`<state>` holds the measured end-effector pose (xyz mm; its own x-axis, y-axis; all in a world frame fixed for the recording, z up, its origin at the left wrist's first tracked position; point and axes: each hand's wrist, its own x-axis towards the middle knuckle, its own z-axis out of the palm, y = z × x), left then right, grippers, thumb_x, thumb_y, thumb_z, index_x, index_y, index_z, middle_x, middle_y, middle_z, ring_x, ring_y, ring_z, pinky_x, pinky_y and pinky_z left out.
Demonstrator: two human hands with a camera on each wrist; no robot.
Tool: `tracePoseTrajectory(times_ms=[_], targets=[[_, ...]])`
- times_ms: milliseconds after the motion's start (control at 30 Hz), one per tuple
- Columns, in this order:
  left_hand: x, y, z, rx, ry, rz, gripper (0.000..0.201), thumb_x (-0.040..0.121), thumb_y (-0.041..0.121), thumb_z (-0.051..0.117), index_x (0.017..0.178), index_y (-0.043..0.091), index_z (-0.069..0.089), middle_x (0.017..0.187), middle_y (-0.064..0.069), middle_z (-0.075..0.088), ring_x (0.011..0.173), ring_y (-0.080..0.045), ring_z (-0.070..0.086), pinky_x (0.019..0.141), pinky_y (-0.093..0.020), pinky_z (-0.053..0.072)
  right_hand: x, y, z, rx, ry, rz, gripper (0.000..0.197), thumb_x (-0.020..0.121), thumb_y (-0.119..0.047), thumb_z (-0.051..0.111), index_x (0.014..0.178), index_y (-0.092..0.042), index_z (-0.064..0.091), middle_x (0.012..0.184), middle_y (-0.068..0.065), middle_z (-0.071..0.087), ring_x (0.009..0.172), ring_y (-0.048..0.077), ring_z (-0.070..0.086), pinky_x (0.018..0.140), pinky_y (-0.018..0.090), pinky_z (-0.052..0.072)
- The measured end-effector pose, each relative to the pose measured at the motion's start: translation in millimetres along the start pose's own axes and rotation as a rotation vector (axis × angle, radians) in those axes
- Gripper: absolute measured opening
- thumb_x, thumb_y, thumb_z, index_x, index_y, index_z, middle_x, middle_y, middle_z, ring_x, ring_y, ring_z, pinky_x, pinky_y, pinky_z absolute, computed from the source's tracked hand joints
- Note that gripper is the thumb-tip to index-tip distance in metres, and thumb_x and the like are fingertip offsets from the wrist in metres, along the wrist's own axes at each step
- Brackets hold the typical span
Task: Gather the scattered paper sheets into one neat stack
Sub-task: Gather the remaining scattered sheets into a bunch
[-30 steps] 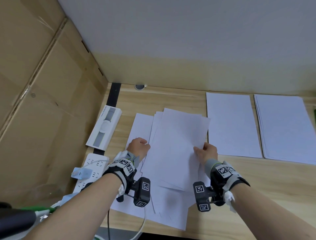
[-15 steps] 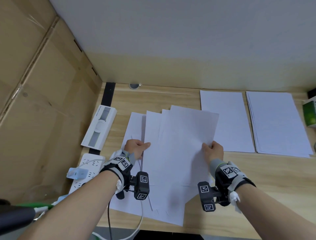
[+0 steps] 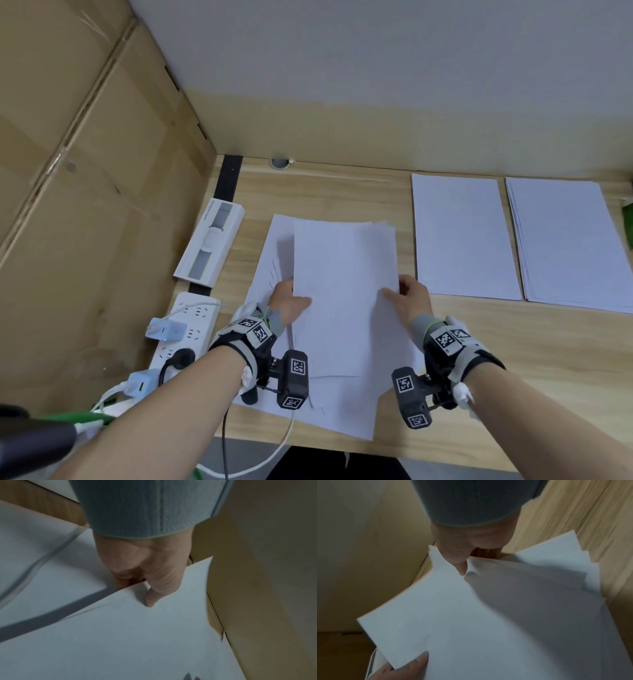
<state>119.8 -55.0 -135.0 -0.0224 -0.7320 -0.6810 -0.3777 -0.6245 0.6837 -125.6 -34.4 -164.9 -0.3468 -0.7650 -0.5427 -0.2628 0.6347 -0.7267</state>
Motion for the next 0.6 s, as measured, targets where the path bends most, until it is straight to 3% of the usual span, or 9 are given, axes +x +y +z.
tracePoseTrajectory(times_ms=[67, 133, 233, 333, 433, 500, 567, 600], targets=[[-8.2, 0.9, 1.5, -0.063, -0.019, 0.049, 0.027, 0.085, -0.006, 0.053, 0.099, 0.015, 0.062, 0.093, -0.005, 0.068, 0.089, -0.025, 0.065, 0.077, -0.031, 0.053, -5.8, -3.6, -3.3, 0.043, 0.037, -0.036, 0.028, 0.082, -0.016, 0.073, 0.105, -0.021, 0.058, 0.089, -0.008, 0.066, 0.080, 0.013, 0.064, 0.077, 0.035, 0.053], [-17.6, -0.7, 0.2, -0.113, -0.054, 0.083, 0.031, 0.087, -0.007, 0.052, 0.105, 0.016, 0.063, 0.097, -0.002, 0.069, 0.094, -0.023, 0.066, 0.081, -0.032, 0.054, -13.5, -9.0, -8.8, 0.093, 0.023, -0.042, 0.032, 0.082, -0.023, 0.076, 0.107, -0.023, 0.056, 0.093, -0.011, 0.064, 0.082, 0.008, 0.062, 0.075, 0.032, 0.050], [-29.2, 0.4, -0.2, -0.142, -0.072, 0.109, 0.037, 0.087, -0.008, 0.053, 0.119, 0.009, 0.061, 0.114, -0.010, 0.067, 0.107, -0.028, 0.064, 0.096, -0.042, 0.051, -19.1, -14.1, -20.1, 0.130, -0.054, -0.015, 0.026, 0.081, -0.029, 0.078, 0.099, -0.014, 0.066, 0.094, 0.003, 0.071, 0.081, 0.020, 0.066, 0.072, 0.034, 0.055], [-39.7, 6.7, 0.8, -0.196, -0.041, 0.127, 0.040, 0.083, -0.013, 0.050, 0.114, 0.009, 0.062, 0.112, -0.009, 0.067, 0.103, -0.027, 0.063, 0.090, -0.038, 0.051, -21.6, -24.6, -29.5, 0.099, -0.089, -0.027, 0.020, 0.079, -0.020, 0.077, 0.089, -0.005, 0.068, 0.092, 0.019, 0.072, 0.078, 0.027, 0.064, 0.075, 0.044, 0.057], [-47.9, 17.8, -0.6, -0.241, 0.037, 0.144, 0.041, 0.080, -0.015, 0.049, 0.109, 0.009, 0.065, 0.106, -0.008, 0.069, 0.102, -0.028, 0.064, 0.089, -0.038, 0.052, -18.1, -34.0, -33.1, 0.131, -0.084, -0.063, 0.060, 0.062, -0.034, 0.076, 0.099, 0.011, 0.059, 0.110, 0.034, 0.062, 0.076, 0.032, 0.064, 0.083, 0.057, 0.055], [-52.8, 27.6, -1.6, -0.262, 0.105, 0.159, 0.039, 0.079, -0.013, 0.050, 0.108, 0.008, 0.065, 0.105, -0.010, 0.068, 0.101, -0.029, 0.064, 0.088, -0.037, 0.052, -23.8, -47.5, -34.9, 0.209, -0.103, -0.086, 0.057, 0.062, -0.029, 0.076, 0.100, 0.011, 0.059, 0.109, 0.032, 0.064, 0.079, 0.033, 0.065, 0.081, 0.047, 0.054], [-60.2, 38.5, -3.1, -0.259, 0.166, 0.182, 0.034, 0.078, -0.010, 0.053, 0.106, 0.007, 0.064, 0.101, -0.010, 0.068, 0.096, -0.028, 0.065, 0.081, -0.033, 0.051, -38.0, -65.8, -39.9, 0.275, -0.122, -0.088, 0.036, 0.062, -0.017, 0.070, 0.093, 0.002, 0.068, 0.094, 0.021, 0.072, 0.080, 0.028, 0.063, 0.079, 0.039, 0.049], [-63.8, 43.6, -4.1, -0.260, 0.182, 0.192, 0.032, 0.078, -0.008, 0.054, 0.105, 0.005, 0.064, 0.099, -0.009, 0.069, 0.094, -0.027, 0.065, 0.079, -0.031, 0.051, -42.2, -71.0, -41.6, 0.304, -0.132, -0.093, 0.036, 0.060, -0.014, 0.066, 0.093, -0.001, 0.069, 0.091, 0.015, 0.071, 0.080, 0.027, 0.062, 0.078, 0.038, 0.048]])
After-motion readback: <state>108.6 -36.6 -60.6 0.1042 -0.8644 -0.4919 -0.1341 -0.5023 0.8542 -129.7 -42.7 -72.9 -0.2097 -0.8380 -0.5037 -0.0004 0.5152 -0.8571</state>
